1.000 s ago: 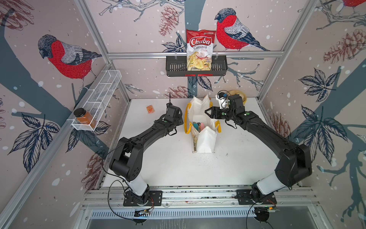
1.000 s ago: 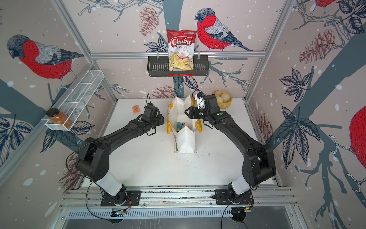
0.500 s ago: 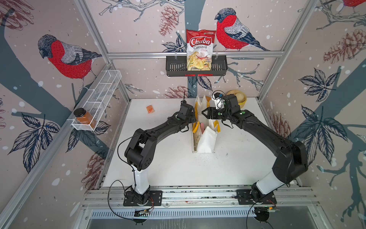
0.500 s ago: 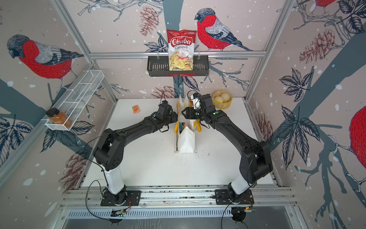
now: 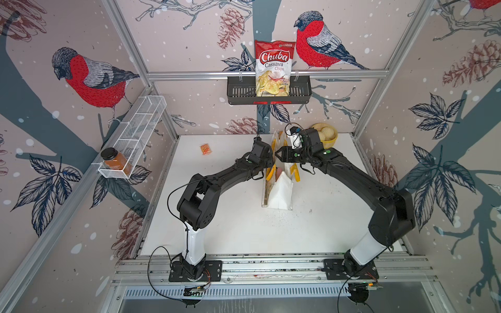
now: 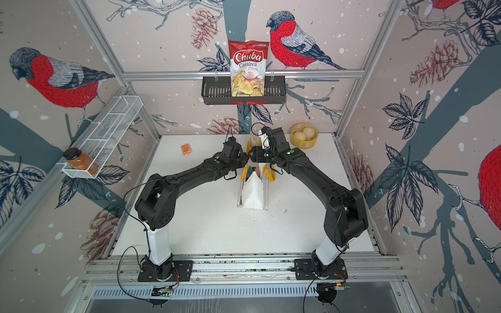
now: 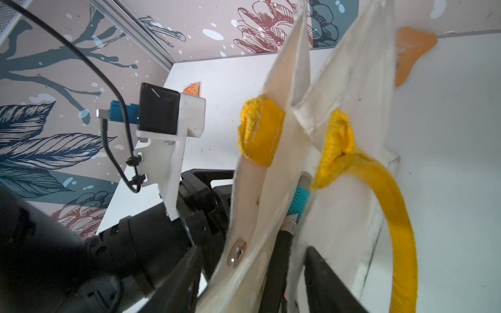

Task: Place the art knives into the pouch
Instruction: Close the pouch at the center of the board.

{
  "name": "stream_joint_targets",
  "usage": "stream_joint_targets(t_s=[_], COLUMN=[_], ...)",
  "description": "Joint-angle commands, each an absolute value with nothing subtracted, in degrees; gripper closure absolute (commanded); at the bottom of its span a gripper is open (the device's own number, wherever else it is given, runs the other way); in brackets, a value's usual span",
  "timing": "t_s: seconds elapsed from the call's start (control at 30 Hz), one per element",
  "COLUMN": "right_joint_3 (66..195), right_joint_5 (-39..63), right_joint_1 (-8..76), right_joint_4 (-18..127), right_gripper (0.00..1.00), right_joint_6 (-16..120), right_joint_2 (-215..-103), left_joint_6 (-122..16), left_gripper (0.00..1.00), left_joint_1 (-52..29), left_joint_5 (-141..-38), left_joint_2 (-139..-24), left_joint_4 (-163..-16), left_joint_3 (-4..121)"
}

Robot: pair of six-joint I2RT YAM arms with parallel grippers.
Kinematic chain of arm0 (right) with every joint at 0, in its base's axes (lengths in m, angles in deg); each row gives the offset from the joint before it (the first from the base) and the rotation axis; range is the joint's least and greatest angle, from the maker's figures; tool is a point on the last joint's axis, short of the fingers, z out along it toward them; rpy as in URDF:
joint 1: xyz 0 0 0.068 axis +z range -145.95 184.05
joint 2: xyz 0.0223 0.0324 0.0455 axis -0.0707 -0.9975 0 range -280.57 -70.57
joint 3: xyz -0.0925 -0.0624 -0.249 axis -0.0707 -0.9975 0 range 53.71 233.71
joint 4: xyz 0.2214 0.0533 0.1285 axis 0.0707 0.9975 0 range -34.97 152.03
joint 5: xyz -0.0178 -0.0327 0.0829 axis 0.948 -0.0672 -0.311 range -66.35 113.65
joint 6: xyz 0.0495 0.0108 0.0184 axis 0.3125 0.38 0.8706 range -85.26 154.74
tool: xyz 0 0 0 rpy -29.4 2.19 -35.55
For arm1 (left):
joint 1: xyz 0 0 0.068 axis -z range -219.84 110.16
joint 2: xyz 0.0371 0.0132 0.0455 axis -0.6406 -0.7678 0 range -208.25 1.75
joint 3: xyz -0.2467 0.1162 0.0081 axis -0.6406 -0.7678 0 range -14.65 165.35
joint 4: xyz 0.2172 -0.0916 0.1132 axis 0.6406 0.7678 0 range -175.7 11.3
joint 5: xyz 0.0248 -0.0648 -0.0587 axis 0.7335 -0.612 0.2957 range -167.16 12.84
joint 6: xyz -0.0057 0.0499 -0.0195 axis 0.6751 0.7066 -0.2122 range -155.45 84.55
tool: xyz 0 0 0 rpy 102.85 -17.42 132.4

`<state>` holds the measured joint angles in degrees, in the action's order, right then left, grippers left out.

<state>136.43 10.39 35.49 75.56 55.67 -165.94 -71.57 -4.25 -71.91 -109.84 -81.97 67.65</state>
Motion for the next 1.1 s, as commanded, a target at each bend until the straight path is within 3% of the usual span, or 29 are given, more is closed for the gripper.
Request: stream_joint_targets(t_s=[0.0, 0.23, 0.6, 0.87, 0.93, 1.07], right_joint_3=[138.37, 142.95, 144.93, 145.42, 145.21, 144.94], right_joint_5=[15.64, 22.70, 22.95, 22.90, 22.64, 21.82], right_joint_1=[36.51, 38.93, 39.47, 39.76, 39.74, 39.67], right_joint_4=[78.58, 83.82, 84.30, 84.41, 84.12, 83.27], right_gripper=[0.44, 0.49, 0.59, 0.77, 0.76, 0.66], right_joint_6=[55.20, 55.53, 56.82, 56.90, 57.06, 57.24], right_joint_2=[-166.86, -169.14, -170.87, -171.03, -171.11, -171.33], left_joint_6=[-71.93, -72.15, -72.33, -72.50, -72.50, -72.67], left_gripper=[0.49, 0.50, 0.50, 0.50, 0.50, 0.50], left_joint_1=[-3.82, -3.28, -1.81, -1.70, -1.70, -1.66], left_joint_5=[-72.02, -71.19, -69.74, -69.46, -69.63, -69.36], left_joint_2=[-109.61, -109.87, -109.83, -109.63, -109.52, -108.83], left_joint_4=[-83.93, -83.48, -82.71, -82.63, -82.64, -82.71], left_joint_3=[67.91, 68.38, 68.94, 69.30, 69.34, 69.03])
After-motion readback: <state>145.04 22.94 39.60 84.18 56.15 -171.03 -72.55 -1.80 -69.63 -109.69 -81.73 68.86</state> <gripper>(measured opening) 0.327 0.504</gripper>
